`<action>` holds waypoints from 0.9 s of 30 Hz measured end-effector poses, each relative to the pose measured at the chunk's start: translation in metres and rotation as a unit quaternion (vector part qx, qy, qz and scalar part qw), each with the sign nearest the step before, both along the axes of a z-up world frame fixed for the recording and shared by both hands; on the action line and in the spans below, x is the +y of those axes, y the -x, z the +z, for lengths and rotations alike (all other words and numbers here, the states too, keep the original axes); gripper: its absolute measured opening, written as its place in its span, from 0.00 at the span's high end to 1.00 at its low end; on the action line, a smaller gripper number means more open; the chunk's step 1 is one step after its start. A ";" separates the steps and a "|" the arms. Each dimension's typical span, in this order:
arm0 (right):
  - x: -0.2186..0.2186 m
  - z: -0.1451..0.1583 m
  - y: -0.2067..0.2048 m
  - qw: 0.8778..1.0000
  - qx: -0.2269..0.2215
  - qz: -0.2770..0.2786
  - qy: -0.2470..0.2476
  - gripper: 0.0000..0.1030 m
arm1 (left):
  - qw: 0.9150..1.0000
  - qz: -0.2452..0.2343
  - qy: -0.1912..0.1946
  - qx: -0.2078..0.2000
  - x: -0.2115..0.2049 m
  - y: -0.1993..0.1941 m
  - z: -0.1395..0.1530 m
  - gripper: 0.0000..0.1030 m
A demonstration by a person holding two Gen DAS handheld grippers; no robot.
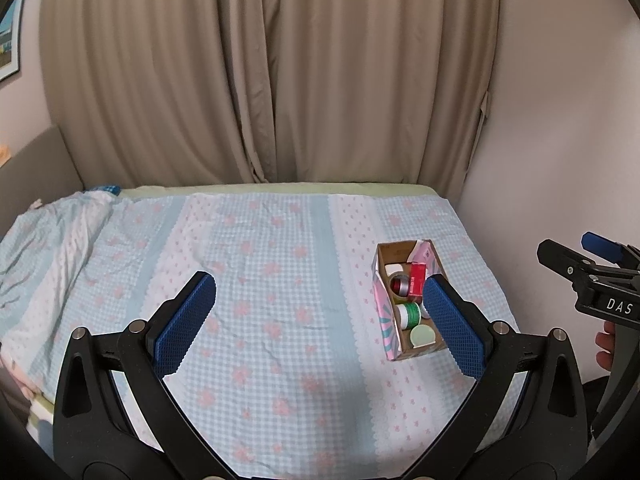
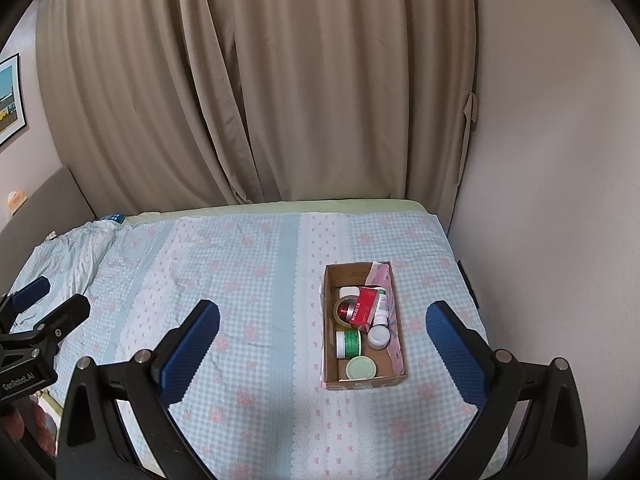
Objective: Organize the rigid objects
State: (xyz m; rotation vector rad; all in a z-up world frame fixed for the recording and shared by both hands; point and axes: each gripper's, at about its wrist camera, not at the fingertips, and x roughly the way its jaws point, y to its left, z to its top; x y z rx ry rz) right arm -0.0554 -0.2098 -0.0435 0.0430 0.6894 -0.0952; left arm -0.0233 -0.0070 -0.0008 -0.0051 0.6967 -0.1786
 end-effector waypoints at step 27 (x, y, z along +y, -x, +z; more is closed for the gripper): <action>-0.005 -0.002 0.001 1.000 -0.004 -0.008 0.002 0.00 | 0.998 0.007 -0.028 -0.054 -0.032 0.015 0.010 0.00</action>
